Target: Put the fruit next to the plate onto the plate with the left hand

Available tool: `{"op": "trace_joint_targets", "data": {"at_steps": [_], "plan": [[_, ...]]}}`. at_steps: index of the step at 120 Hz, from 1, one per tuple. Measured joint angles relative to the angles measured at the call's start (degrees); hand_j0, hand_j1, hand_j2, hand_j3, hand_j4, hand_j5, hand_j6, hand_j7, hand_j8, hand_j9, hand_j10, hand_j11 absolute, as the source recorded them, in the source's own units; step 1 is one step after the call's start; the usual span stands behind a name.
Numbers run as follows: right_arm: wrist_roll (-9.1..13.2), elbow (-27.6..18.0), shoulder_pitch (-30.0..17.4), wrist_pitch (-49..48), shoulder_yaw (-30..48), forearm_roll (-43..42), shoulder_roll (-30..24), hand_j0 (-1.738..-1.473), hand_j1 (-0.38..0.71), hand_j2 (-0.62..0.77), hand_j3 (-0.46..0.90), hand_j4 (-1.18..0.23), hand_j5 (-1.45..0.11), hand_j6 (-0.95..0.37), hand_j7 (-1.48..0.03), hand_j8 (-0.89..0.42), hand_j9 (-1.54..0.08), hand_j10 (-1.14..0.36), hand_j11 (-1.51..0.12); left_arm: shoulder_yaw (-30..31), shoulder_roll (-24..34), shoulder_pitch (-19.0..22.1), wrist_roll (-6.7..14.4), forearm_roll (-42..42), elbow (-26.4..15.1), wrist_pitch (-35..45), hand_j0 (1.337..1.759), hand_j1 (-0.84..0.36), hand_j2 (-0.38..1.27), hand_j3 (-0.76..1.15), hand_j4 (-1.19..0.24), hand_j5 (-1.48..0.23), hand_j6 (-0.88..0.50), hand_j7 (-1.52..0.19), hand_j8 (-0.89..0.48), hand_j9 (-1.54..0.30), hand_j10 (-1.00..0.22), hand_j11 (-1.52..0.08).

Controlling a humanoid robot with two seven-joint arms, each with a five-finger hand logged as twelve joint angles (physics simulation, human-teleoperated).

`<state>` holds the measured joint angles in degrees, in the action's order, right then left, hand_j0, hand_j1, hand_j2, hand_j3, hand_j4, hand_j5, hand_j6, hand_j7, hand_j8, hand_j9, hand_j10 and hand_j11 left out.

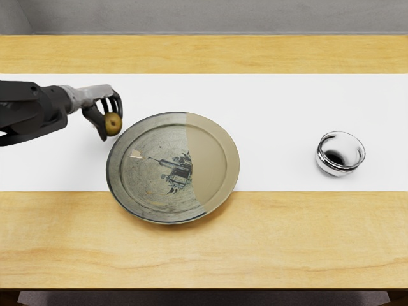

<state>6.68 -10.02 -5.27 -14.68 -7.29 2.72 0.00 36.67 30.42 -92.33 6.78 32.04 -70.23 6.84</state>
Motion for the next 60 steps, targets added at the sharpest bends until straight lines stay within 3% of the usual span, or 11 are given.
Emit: {"op": "trace_joint_targets", "data": {"at_steps": [37,39,40,41,60], "plan": [[0.0,0.0,0.0,0.0,0.0,0.0,0.0,-1.658,-0.33,0.0,0.0,-0.02,-0.02,-0.02,-0.02,-0.02,-0.02,-0.02,-0.02,-6.96,0.43,-0.83,0.61,-0.86,-0.28,-6.32,1.656,-0.4,0.79,0.0,-0.65,-1.12,-0.36,-1.08,-0.46,-1.07,-0.79,-1.07],[0.0,0.0,0.0,0.0,0.0,0.0,0.0,-1.658,-0.33,0.0,0.0,-0.02,-0.02,-0.02,-0.02,-0.02,-0.02,-0.02,-0.02,-7.37,0.37,-0.93,0.73,-0.9,-0.29,-6.57,1.656,-0.41,0.82,0.0,-0.66,-1.11,-0.37,-1.09,-0.45,-1.07,-0.79,-1.07],[0.0,0.0,0.0,0.0,0.0,0.0,0.0,-1.658,-0.33,0.0,0.0,-0.02,-0.02,-0.02,-0.02,-0.02,-0.02,-0.02,-0.02,-7.57,0.28,-1.08,0.79,-0.93,-0.3,-6.59,1.656,-0.41,0.81,0.0,-0.67,-1.09,-0.45,-1.08,-0.47,-1.07,-0.79,-1.07],[0.0,0.0,0.0,0.0,0.0,0.0,0.0,-1.658,-0.33,0.0,0.0,-0.02,-0.02,-0.02,-0.02,-0.02,-0.02,-0.02,-0.02,-7.74,0.23,-1.21,0.83,-0.94,-0.3,-6.73,1.656,-0.41,0.83,0.0,-0.68,-1.1,-0.39,-1.08,-0.48,-1.07,-0.8,-1.07],[0.0,0.0,0.0,0.0,0.0,0.0,0.0,-1.658,-0.33,0.0,0.0,-0.02,-0.02,-0.02,-0.02,-0.02,-0.02,-0.02,-0.02,-10.78,-0.44,-2.15,2.09,-0.99,-0.3,-8.4,1.656,-0.47,0.87,0.0,-0.73,-1.12,-0.36,-1.09,-0.5,-1.07,-0.8,-1.07]]}}
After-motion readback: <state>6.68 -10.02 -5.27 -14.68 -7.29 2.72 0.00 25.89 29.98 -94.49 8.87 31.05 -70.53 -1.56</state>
